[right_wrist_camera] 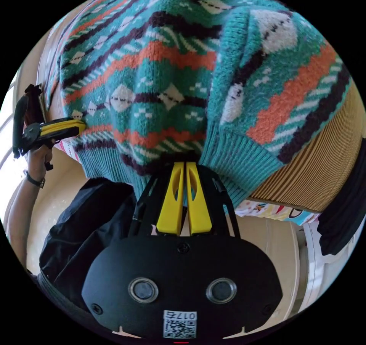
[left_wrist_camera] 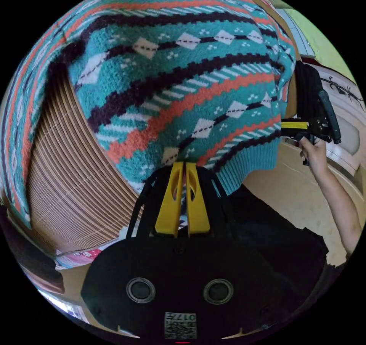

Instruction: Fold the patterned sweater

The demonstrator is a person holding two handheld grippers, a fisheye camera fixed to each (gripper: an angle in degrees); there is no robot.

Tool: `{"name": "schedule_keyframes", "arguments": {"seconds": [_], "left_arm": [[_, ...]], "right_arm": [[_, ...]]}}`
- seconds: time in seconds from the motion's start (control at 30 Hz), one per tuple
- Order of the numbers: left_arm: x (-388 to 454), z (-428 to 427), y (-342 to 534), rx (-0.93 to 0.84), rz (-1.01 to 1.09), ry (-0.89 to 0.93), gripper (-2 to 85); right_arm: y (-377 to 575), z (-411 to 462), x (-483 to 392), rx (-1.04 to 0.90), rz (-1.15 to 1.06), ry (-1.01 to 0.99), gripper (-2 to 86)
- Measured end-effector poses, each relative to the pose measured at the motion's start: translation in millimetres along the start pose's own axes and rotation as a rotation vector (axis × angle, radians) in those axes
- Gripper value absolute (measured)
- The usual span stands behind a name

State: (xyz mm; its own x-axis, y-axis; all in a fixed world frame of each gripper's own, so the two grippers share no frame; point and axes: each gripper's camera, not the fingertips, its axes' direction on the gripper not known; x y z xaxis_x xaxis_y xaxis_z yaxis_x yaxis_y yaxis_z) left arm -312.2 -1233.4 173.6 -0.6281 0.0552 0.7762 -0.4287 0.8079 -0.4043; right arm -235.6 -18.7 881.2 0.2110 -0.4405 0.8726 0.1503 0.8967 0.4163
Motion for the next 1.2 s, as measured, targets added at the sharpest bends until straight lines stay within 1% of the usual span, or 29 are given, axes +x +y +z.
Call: {"name": "schedule_keyframes", "arguments": {"seconds": [0.03, 0.1, 0.2, 0.27, 0.33, 0.37, 0.43, 0.47, 0.5, 0.53, 0.57, 0.6, 0.63, 0.67, 0.73, 0.87, 0.93, 0.97, 1.0, 1.03, 1.07, 1.1, 1.13, 1.2], "left_arm": [[-9, -10, 24, 0.040, -0.011, 0.006, -0.6], [-20, -26, 58, 0.054, -0.030, -0.011, -0.8], [-38, -44, 120, 0.007, -0.056, -0.057, -0.5], [-55, -56, 156, -0.003, -0.095, -0.021, 0.1], [-90, -81, 201, 0.051, -0.218, 0.142, 1.7], [-102, -88, 212, 0.082, -0.258, 0.196, 3.1], [-155, -113, 255, 0.256, -0.401, 0.469, 7.5], [-170, -116, 264, 0.296, -0.434, 0.551, 8.4], [-199, -122, 283, 0.386, -0.510, 0.705, 8.7], [-226, -129, 304, 0.498, -0.602, 0.821, 9.1], [-238, -132, 314, 0.552, -0.647, 0.865, 9.3], [-262, -136, 333, 0.654, -0.739, 0.945, 10.0], [-282, -139, 351, 0.738, -0.837, 1.013, 11.1], [-291, -140, 360, 0.778, -0.884, 1.044, 11.5], [-321, -143, 385, 0.921, -1.017, 1.152, 13.1], [-355, -146, 411, 1.049, -1.143, 1.245, 13.3], [-373, -145, 422, 1.111, -1.175, 1.306, 10.0], [-377, -145, 425, 1.116, -1.187, 1.317, 8.1], [-383, -146, 431, 1.120, -1.209, 1.333, 4.4], [-390, -151, 437, 1.110, -1.209, 1.334, 4.0], [-394, -157, 439, 1.102, -1.193, 1.323, 3.8], [-404, -176, 442, 1.079, -1.123, 1.271, 3.8], [-412, -202, 444, 1.040, -1.033, 1.182, 3.7], [-419, -242, 448, 1.004, -0.932, 1.067, 3.6]], "right_arm": [[6, -9, 8, 0.007, 0.015, -0.008, 0.5], [16, -21, 19, 0.000, 0.044, -0.033, 0.5], [35, -35, 32, -0.005, 0.058, -0.087, 0.5], [44, -44, 36, -0.025, 0.058, -0.105, 0.5], [56, -60, 44, -0.042, 0.074, -0.125, 0.5], [60, -66, 48, -0.038, 0.089, -0.138, 0.5], [79, -87, 69, -0.008, 0.169, -0.244, 0.4], [85, -91, 75, 0.003, 0.190, -0.277, 0.4], [99, -99, 86, 0.028, 0.221, -0.356, 0.4], [113, -105, 97, 0.054, 0.235, -0.451, 0.3], [120, -108, 102, 0.066, 0.240, -0.494, 0.3], [136, -112, 113, 0.086, 0.259, -0.560, 0.3], [154, -116, 124, 0.100, 0.299, -0.598, 0.4], [164, -118, 129, 0.107, 0.324, -0.612, 0.3], [205, -124, 148, 0.151, 0.420, -0.680, 0.3], [271, -130, 164, 0.223, 0.581, -0.770, 0.3], [311, -133, 165, 0.279, 0.684, -0.831, 0.3], [321, -134, 165, 0.295, 0.707, -0.848, 0.3], [338, -136, 164, 0.328, 0.751, -0.884, 0.3], [354, -138, 161, 0.365, 0.789, -0.922, 0.3], [361, -139, 160, 0.381, 0.806, -0.941, 0.3], [372, -140, 158, 0.411, 0.834, -0.979, 0.3], [382, -141, 156, 0.435, 0.853, -1.018, 0.3], [394, -146, 155, 0.466, 0.865, -1.068, 0.3]]}}
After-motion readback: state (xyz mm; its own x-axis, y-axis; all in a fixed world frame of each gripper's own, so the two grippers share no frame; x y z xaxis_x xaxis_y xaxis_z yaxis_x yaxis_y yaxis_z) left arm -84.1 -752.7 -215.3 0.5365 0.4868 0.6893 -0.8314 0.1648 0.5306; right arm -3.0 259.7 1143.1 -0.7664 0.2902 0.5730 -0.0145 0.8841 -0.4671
